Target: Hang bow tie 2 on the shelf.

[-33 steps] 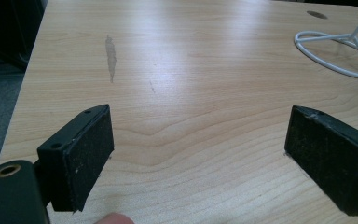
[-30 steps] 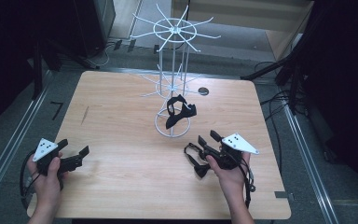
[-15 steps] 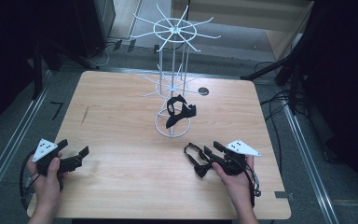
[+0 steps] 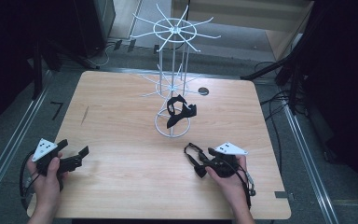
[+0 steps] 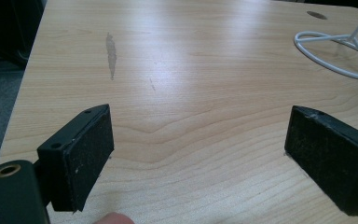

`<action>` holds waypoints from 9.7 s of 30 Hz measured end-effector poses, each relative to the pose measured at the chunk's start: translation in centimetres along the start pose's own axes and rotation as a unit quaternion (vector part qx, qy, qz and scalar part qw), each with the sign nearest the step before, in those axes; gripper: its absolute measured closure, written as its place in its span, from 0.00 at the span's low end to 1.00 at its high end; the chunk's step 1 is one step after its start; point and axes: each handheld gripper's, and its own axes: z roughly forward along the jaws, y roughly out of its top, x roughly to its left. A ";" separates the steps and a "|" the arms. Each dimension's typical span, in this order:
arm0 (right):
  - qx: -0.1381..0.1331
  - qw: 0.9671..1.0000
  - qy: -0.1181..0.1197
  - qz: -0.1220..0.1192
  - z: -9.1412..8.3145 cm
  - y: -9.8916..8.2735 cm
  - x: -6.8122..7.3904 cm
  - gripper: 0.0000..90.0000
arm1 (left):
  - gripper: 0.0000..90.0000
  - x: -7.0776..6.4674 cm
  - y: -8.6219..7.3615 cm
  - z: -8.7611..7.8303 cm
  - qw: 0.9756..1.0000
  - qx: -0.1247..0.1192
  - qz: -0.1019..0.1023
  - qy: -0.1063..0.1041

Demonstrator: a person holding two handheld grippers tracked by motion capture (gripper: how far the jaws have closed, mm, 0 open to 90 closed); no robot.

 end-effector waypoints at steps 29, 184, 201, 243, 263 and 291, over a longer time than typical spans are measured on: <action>0.043 0.999 -0.021 0.000 0.5 -0.5 -0.7 0.84 | 0.09 0.1 0.0 0.0 1.000 0.002 -0.003 -0.002; -0.179 0.980 -0.073 -0.049 -3.3 14.0 3.0 1.00 | 0.09 0.3 0.1 0.2 1.000 0.005 -0.010 -0.010; -0.157 0.983 -0.054 -0.078 -0.9 13.9 4.5 1.00 | 0.09 0.3 0.1 0.2 1.000 0.005 -0.011 -0.010; -0.184 0.983 -0.020 0.004 -2.4 6.9 -1.0 0.19 | 0.09 0.3 0.1 0.2 1.000 0.005 -0.011 -0.010; -0.166 0.984 -0.060 0.031 -4.9 2.4 -4.4 0.03 | 0.09 0.3 0.1 0.1 1.000 0.002 -0.009 -0.011; -0.138 0.985 -0.094 0.048 -8.5 -3.7 -8.6 0.02 | 0.09 0.3 0.0 0.0 1.000 -0.002 -0.013 -0.011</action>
